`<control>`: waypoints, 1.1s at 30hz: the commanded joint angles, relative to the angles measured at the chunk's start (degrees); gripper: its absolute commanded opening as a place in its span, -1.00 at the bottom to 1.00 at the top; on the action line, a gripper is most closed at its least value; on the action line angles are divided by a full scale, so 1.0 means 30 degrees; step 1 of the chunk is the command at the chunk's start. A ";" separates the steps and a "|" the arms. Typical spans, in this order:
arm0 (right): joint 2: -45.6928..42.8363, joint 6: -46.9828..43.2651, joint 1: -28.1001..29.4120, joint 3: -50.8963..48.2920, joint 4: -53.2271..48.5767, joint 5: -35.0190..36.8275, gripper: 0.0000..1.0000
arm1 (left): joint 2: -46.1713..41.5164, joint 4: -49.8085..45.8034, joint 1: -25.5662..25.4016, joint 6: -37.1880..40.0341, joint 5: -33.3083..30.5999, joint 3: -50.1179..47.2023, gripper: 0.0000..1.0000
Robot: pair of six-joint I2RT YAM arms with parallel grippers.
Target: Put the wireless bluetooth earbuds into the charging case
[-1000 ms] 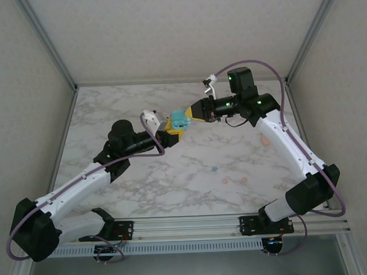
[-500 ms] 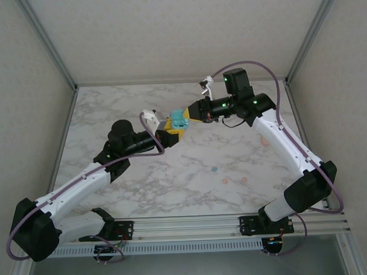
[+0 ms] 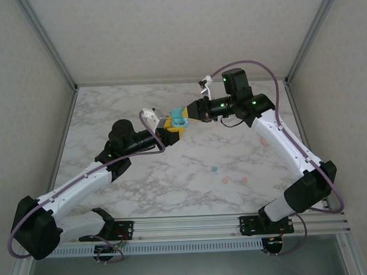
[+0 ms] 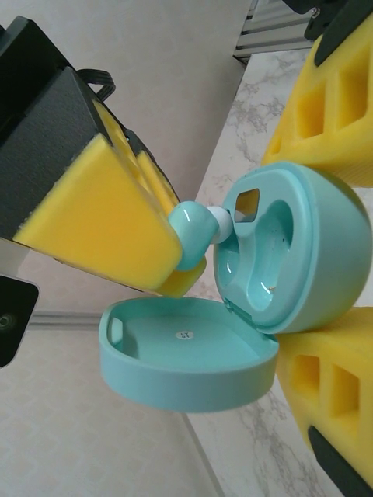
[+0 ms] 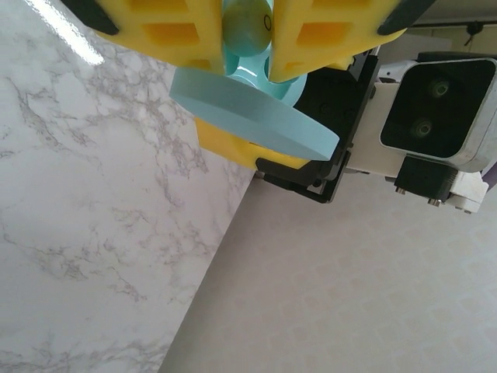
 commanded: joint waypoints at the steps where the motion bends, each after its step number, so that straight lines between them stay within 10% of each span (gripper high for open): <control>1: -0.0165 0.0475 0.0190 -0.0412 0.1403 0.0882 -0.60 | -0.0110 0.1502 -0.0377 -0.0276 0.0473 0.0574 -0.58; 33: -0.1136 -0.0998 0.0509 0.0443 -0.0386 0.3084 -0.19 | -0.0131 0.1637 -0.0406 -0.0378 0.0155 0.0610 -0.58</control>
